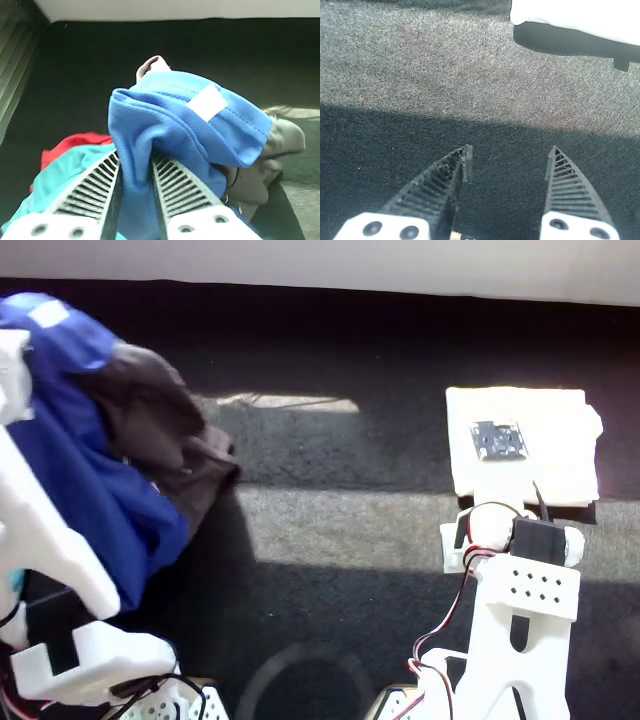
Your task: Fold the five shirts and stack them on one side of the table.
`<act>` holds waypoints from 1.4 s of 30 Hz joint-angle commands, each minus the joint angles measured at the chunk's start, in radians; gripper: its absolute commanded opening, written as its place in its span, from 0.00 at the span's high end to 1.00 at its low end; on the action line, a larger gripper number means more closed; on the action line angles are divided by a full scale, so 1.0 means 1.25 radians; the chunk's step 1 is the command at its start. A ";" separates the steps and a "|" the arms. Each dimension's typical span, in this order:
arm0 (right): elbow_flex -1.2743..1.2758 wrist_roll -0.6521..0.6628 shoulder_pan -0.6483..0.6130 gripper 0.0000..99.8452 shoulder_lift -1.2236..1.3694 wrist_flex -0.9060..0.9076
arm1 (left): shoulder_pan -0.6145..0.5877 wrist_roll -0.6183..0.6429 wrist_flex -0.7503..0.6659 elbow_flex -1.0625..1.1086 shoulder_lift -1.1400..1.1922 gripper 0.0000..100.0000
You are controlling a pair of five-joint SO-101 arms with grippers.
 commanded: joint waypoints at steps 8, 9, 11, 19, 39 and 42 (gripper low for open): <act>-0.004 0.004 -0.007 0.76 -0.018 -0.008 | -0.392 -0.018 -0.317 0.170 -0.030 0.99; -0.004 0.004 -0.007 0.76 -0.018 -0.008 | -0.408 -0.018 -0.333 0.188 -0.030 0.99; -0.004 0.004 -0.007 0.76 -0.018 -0.008 | -0.429 -0.020 -0.361 0.249 -0.030 0.99; 0.002 0.007 -0.003 0.76 -0.018 -0.002 | -0.470 -0.021 -0.508 0.629 -0.030 0.91; 0.001 0.007 -0.006 0.76 -0.018 -0.007 | -0.543 -0.104 -0.184 0.584 -0.037 0.80; 0.001 0.007 -0.006 0.76 -0.018 -0.008 | -0.541 -0.104 -0.248 0.609 -0.030 0.87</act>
